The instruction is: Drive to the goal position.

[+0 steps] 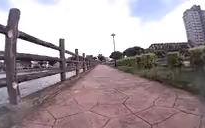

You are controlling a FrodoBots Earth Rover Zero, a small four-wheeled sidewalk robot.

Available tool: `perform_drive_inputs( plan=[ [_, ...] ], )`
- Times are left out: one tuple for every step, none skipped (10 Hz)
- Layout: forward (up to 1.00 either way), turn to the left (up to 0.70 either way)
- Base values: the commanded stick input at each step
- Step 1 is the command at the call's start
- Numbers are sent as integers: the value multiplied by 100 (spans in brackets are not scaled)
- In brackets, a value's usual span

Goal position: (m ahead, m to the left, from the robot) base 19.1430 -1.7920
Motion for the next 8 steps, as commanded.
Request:
perform_drive_inputs(
  plan=[
    [70, 0],
    [70, 0],
    [70, 0],
    [70, 1],
    [70, 1],
    [70, 1],
    [70, 1],
    [70, 1]
  ],
)
